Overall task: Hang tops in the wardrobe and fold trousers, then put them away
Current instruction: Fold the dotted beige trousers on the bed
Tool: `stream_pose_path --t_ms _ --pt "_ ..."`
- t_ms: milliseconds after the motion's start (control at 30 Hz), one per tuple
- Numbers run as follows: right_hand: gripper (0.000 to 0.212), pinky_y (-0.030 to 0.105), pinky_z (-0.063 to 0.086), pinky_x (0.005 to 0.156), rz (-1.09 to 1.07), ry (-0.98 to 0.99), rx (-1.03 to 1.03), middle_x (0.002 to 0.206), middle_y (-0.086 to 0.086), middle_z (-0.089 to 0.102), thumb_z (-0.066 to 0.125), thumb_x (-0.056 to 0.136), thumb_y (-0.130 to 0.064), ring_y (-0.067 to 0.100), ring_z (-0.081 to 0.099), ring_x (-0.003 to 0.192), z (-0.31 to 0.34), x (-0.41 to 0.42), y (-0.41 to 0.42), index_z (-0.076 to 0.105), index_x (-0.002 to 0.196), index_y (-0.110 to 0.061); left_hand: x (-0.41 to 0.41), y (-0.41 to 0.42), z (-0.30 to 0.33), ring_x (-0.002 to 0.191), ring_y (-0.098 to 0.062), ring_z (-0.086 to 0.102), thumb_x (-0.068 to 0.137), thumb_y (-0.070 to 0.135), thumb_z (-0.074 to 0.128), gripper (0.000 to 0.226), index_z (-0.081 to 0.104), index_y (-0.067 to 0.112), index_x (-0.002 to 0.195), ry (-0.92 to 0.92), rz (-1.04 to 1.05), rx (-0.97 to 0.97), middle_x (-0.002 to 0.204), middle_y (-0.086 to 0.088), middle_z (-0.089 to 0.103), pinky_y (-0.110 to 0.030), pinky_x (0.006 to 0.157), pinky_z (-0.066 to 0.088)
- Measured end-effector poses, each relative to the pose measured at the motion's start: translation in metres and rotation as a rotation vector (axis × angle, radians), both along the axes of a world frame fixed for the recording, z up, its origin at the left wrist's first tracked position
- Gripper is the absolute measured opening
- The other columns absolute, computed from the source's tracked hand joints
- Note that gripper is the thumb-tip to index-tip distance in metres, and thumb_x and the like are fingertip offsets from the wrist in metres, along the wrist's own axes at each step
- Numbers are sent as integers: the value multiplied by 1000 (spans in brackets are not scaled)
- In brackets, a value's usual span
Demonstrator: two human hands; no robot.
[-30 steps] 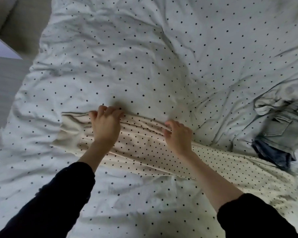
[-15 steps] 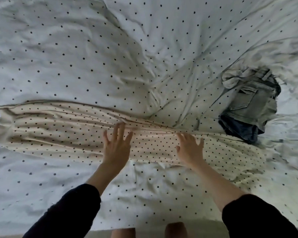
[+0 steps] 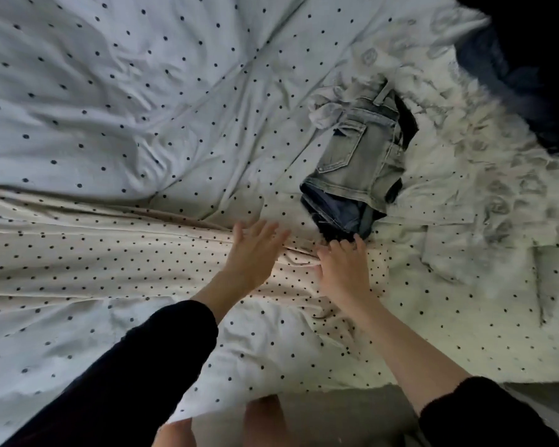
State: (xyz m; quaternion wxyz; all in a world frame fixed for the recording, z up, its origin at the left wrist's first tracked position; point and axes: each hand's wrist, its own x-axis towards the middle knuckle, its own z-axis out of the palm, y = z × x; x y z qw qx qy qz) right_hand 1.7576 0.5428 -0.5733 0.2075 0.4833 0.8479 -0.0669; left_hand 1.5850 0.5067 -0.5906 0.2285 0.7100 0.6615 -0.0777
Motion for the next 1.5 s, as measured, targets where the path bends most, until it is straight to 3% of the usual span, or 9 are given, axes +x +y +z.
stream_pose_path --t_ms 100,300,433,567,667,933,1133,1300,1500 --pt "19 54 43 96 -62 50 87 74 5 65 80 68 -25 26 63 80 16 24 -6 72 75 -9 30 2 5 126 -20 42 94 17 46 42 42 29 135 2 -87 24 134 2 48 -49 110 13" --pt "37 46 25 107 -126 95 -224 96 1 65 45 95 -44 20 59 99 19 60 -32 67 92 -14 49 -36 19 123 -15 43 94 18 40 30 55 23 119 -57 -118 -7 134 6 49 -38 101 18" --pt "40 32 41 85 -232 108 -282 74 0 59 33 99 -44 20 56 75 16 81 -50 59 93 -15 47 -62 26 122 -18 43 89 22 44 36 54 19 123 -14 -202 -199 140 3 43 -40 103 18" --pt "31 33 29 72 -397 11 -159 52 -5 43 31 99 -32 17 43 50 15 93 -45 57 92 -16 44 -72 26 114 -17 46 85 28 44 31 57 19 111 25 -221 -297 120 4 51 -39 103 15" --pt "34 37 33 79 -463 1 -47 88 5 64 37 98 -34 25 58 84 12 97 -33 59 114 -15 37 -75 25 106 -16 49 80 28 46 21 58 21 96 32 -269 -350 105 7 51 -38 102 17" --pt "70 48 26 106 -893 306 -475 151 6 32 48 94 -38 30 32 135 -11 65 4 12 150 -16 24 -71 32 110 -15 53 92 47 47 31 61 24 106 -2 -350 -675 113 8 60 -47 108 11" --pt "30 42 43 94 -943 400 -559 104 5 64 62 86 -35 26 58 100 -9 72 -1 60 106 -12 41 -13 26 127 -23 44 95 11 42 45 39 19 139 -80 -60 -34 141 -7 44 -46 108 28" --pt "21 33 42 74 -831 449 -402 81 3 58 65 81 -30 18 55 74 18 92 -15 63 83 -10 66 22 17 143 -23 16 95 14 48 64 16 25 149 -88 -152 -166 156 -2 19 -56 114 14" --pt "26 17 28 47 -895 703 -435 59 2 40 67 80 -16 11 35 53 63 112 20 47 67 -7 74 18 24 115 -21 50 97 30 45 39 42 19 134 -54 -142 -159 123 -2 56 -46 108 20"
